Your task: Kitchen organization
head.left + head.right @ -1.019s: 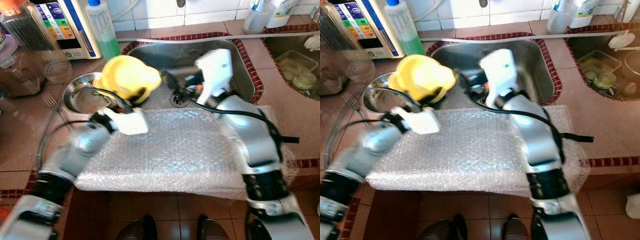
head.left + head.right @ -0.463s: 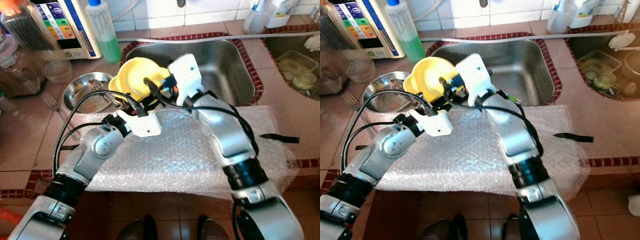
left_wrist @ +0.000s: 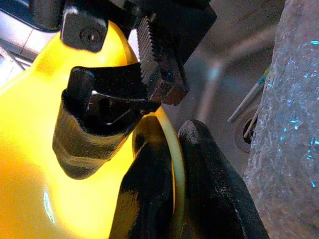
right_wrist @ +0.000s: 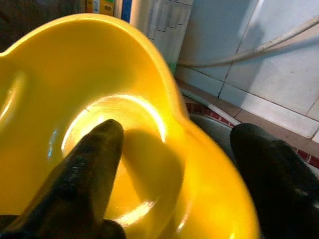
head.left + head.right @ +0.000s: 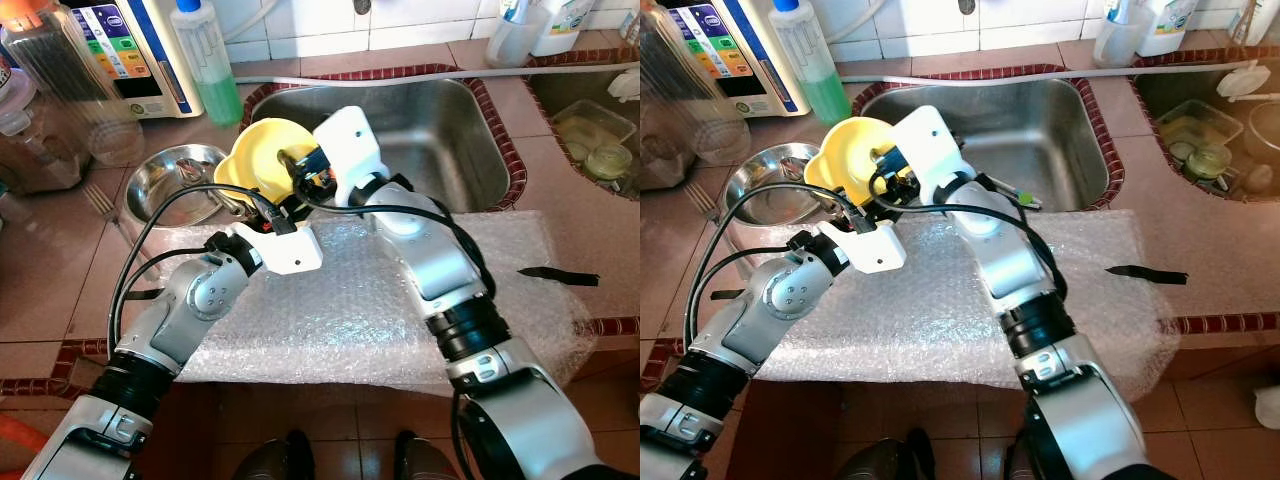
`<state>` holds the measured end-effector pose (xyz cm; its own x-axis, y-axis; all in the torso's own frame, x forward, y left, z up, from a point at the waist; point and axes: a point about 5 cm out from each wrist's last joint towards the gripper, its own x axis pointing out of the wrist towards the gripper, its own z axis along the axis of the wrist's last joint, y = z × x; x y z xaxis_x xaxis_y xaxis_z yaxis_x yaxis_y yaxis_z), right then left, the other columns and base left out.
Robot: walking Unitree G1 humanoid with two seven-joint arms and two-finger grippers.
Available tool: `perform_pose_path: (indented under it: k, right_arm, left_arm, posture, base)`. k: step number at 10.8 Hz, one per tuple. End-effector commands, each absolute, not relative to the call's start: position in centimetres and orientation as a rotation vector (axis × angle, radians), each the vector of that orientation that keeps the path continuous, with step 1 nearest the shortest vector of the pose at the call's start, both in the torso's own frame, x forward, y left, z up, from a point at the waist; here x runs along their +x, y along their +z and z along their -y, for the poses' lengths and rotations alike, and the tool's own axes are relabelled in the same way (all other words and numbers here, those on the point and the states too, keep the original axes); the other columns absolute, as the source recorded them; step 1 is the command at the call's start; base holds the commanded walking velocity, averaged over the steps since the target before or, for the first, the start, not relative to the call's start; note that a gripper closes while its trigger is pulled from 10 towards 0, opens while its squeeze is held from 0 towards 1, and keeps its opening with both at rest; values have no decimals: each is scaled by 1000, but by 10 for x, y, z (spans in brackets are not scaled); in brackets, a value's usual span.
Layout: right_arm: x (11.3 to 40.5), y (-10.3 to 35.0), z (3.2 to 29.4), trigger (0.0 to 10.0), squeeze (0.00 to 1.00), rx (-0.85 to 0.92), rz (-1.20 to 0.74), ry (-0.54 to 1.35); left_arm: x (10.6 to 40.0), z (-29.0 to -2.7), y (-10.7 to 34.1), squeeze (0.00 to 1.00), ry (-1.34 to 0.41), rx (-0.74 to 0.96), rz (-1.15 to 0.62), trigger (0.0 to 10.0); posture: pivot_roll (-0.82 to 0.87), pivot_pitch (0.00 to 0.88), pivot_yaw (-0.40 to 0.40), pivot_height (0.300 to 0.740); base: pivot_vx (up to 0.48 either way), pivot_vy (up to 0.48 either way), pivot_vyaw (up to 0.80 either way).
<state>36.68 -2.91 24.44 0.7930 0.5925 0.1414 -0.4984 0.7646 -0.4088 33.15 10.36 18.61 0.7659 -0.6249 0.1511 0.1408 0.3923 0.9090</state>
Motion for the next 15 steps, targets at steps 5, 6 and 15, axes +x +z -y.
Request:
perform_pose_path:
  k: [5,6,15]
  right_arm:
    - [371,247,11,0,0,-460,289,613]
    - [373,247,12,0,0,-466,282,601]
    - [375,267,14,0,0,-463,427,531]
  left_arm:
    - [321,-83,189,0,-581,1069,605,0]
    - [321,-82,189,0,-581,1075,605,0]
    - [321,-79,183,0,-596,1080,586,0]
  posture:
    - [-172,211,126,740]
    - [-170,211,125,740]
    - [-177,210,127,740]
  base:
    - [0,0,0]
    - [0,0,0]
    - [0,0,0]
